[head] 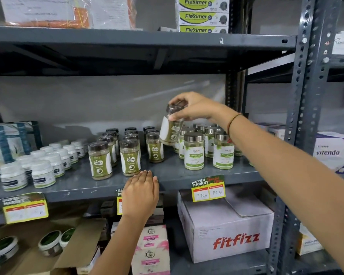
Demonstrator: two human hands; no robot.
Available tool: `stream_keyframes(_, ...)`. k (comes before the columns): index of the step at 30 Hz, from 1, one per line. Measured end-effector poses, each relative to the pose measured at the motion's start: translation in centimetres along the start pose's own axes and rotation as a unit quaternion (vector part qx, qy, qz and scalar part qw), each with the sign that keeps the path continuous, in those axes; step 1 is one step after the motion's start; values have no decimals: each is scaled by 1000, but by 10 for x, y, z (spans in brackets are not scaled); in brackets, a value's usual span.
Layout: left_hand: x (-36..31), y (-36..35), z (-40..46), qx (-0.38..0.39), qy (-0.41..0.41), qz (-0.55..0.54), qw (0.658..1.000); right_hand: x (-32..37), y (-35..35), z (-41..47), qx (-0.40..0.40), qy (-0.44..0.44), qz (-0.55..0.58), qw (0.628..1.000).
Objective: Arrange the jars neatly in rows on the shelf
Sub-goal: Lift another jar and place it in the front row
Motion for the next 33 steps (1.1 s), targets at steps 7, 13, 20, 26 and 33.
stream_keyframes(7,3,-6,1,-2,-5,-7,1000,-16,-69,8,66,15,-86,994)
stream_keyframes(13,4,-9,2,-9,0,-6,1000,-32,-96,14,81,2,-111,990)
stream_keyframes(20,5,-10,2,-13,3,-3,1000,-34,-102,15,58,-2,-130,990)
stream_keyframes(26,5,-9,2,-8,-1,-2,1000,-33,-101,7,58,5,-171,984)
stream_keyframes(33,4,-6,0,-2,-6,-9,1000,-17,-64,-14,-50,55,-221,972)
Point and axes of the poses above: each hand's wrist, its own z-axis towards the middle knuckle, its own y-axis out of the back of the hand, x = y × z, the point moved 4 cm from there along z, towards the middle knuckle, and after that the axes turned 8 degrees about -x, right-handed, at the moved point
